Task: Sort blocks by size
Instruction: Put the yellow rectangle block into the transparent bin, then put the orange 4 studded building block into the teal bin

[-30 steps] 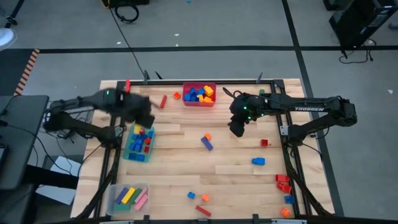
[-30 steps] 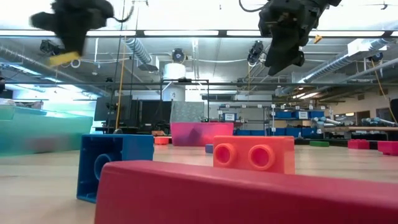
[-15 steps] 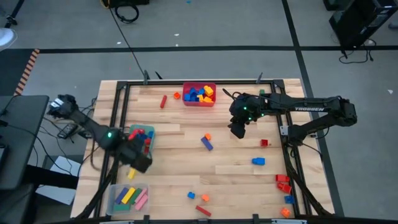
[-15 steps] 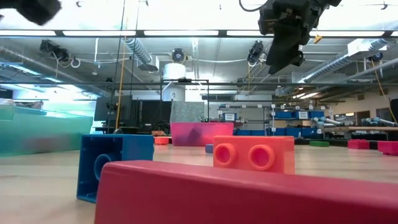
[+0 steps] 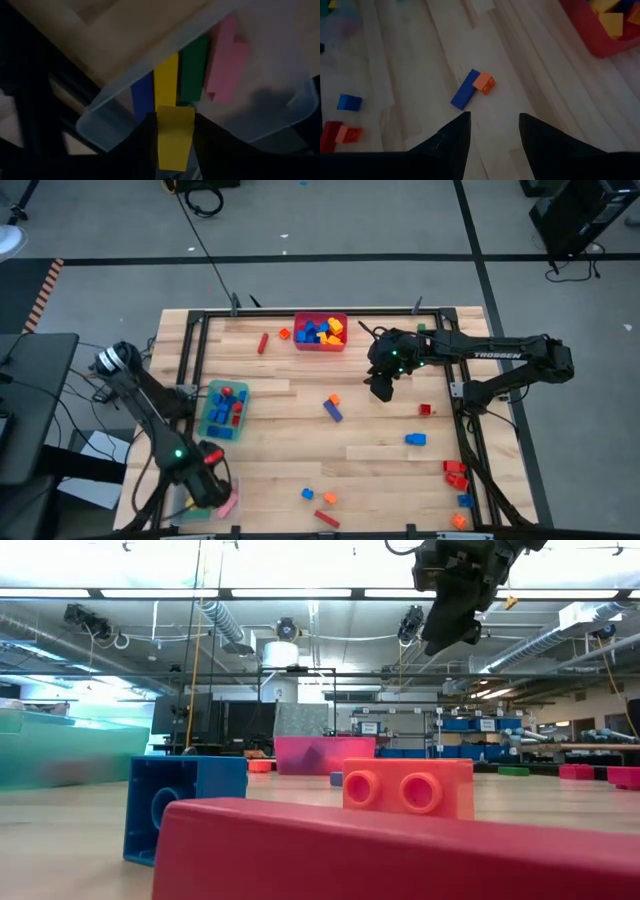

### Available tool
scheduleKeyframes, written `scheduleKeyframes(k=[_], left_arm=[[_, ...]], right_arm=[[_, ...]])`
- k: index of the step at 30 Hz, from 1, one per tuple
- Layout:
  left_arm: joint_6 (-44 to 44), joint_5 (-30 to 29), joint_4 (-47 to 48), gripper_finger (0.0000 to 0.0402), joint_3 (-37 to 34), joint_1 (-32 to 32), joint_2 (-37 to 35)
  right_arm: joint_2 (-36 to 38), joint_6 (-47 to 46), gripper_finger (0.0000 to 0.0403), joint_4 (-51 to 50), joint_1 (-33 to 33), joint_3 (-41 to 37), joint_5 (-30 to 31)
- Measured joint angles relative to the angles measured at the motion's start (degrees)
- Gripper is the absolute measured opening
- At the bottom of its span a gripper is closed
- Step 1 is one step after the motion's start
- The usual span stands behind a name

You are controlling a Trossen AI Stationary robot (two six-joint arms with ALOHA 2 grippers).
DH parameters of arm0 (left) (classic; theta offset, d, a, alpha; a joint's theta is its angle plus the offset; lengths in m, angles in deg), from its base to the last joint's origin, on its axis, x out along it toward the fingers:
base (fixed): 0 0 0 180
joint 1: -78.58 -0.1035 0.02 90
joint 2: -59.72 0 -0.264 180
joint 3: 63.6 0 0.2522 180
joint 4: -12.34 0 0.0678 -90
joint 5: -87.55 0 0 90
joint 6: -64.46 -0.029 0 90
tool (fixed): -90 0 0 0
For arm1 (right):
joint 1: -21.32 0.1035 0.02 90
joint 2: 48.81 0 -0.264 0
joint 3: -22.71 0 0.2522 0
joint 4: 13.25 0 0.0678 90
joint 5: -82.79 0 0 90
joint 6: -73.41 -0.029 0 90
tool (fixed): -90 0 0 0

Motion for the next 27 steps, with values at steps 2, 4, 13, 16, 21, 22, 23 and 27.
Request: scheduleKeyframes(k=[2,4,13,16,21,22,23,27], left_arm=[[0.0,0.0,-1.3,0.0114,0.0,0.6,1.9],[0.0,0.0,-1.3,0.0127,0.0,0.8,3.4],[0.2,2.0,0.5,0.0192,0.0,0.7,5.0],[0.2,1.5,0.3,0.0201,0.0,0.3,3.8],[0.3,-4.4,0.3,0.0203,0.0,-1.7,-0.3],[0.3,-5.8,0.8,0.0203,0.1,-2.5,-1.3],[0.3,-7.0,1.4,0.0203,0.1,-3.2,-2.3],[0.3,-10.8,6.7,0.0202,0.1,-6.7,-6.7]], right_arm=[[0.0,0.0,0.0181,0.2,0.0,0.0,0.0],[0.0,0.0,0.0181,0.3,0.0,0.0,0.0],[0.0,-0.1,0.0181,0.3,0.0,0.0,-1.1],[0.0,-0.1,0.0181,0.3,0.0,0.0,-1.1],[0.0,-0.2,0.0181,0.3,0.0,0.0,-1.3],[0.0,-0.2,0.0181,0.3,0.0,0.0,-1.3],[0.0,-0.2,0.0181,0.3,0.0,0.0,-1.3],[0.0,-0.2,0.0181,0.3,0.0,0.0,-1.3]])
